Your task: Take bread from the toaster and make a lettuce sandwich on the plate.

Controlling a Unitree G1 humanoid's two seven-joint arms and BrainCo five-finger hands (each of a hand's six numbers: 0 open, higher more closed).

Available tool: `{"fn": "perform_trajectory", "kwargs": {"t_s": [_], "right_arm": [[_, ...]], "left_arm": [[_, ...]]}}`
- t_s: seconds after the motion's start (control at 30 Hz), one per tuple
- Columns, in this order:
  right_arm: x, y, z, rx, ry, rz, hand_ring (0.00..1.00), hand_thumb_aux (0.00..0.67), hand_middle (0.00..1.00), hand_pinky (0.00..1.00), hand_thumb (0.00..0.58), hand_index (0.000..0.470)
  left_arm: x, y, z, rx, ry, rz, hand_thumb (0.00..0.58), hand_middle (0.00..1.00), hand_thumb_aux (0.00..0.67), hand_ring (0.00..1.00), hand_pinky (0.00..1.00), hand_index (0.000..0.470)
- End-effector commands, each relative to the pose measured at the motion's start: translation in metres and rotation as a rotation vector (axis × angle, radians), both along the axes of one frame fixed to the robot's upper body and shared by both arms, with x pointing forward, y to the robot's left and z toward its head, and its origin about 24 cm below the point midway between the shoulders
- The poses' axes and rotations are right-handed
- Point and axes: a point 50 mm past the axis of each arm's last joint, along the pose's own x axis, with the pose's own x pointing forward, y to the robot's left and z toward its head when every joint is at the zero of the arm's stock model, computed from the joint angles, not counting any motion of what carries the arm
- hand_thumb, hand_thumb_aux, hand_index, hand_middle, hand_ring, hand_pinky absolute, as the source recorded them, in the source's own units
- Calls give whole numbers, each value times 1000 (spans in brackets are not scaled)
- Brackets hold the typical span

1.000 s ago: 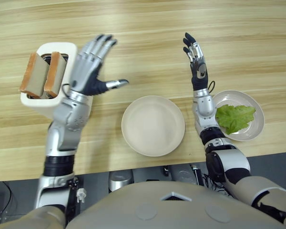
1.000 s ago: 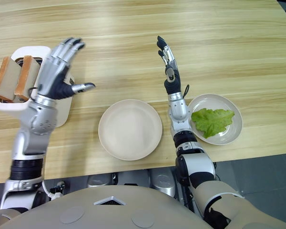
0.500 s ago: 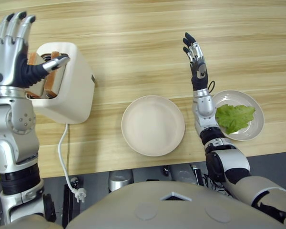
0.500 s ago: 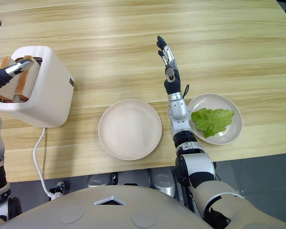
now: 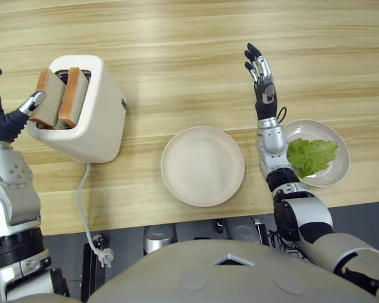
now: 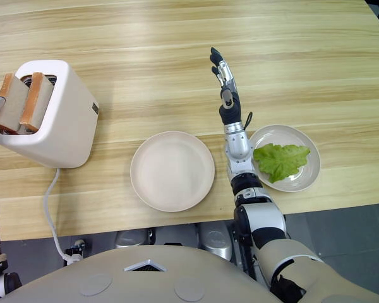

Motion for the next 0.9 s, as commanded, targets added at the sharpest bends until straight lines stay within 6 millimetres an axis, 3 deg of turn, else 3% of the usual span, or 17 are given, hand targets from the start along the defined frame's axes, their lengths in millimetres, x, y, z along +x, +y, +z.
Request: {"fn": "perform_trajectory", "kwargs": {"t_s": [0.03, 0.4, 0.43, 0.47, 0.5, 0.53, 0.57, 0.6, 0.9], "right_arm": [[-1, -2, -7, -14, 33, -8, 0, 0, 0, 0, 0, 0], [-2, -3, -8, -23, 29, -15, 0, 0, 0, 0, 0, 0], [-2, -4, -8, -24, 29, -17, 0, 0, 0, 0, 0, 0], [-2, -4, -8, -25, 28, -18, 0, 0, 0, 0, 0, 0], [-3, -4, -8, -26, 28, -18, 0, 0, 0, 0, 0, 0], [-3, -4, -8, -27, 27, -19, 0, 0, 0, 0, 0, 0], [-3, -5, -8, -28, 27, -20, 0, 0, 0, 0, 0, 0], [-3, -5, -8, -29, 26, -21, 0, 0, 0, 0, 0, 0], [-3, -5, -8, -38, 25, -23, 0, 0, 0, 0, 0, 0]], "left_arm": [[3, -4, -9, -11, 65, -19, 0, 0, 0, 0, 0, 0], [8, -13, -18, -16, 147, -53, 0, 0, 0, 0, 0, 0], [9, -12, -19, -22, 150, -52, 104, 0, 63, 0, 0, 43], [9, -11, -19, -26, 149, -47, 331, 0, 231, 0, 0, 159], [9, -9, -18, -29, 147, -39, 438, 0, 339, 0, 0, 233], [9, -7, -18, -33, 145, -33, 508, 0, 434, 0, 0, 298], [9, -6, -18, -36, 143, -28, 508, 0, 434, 0, 0, 298], [9, -6, -18, -38, 143, -27, 580, 0, 670, 0, 0, 460], [12, -9, -23, -61, 139, -48, 580, 0, 670, 0, 0, 460]]}}
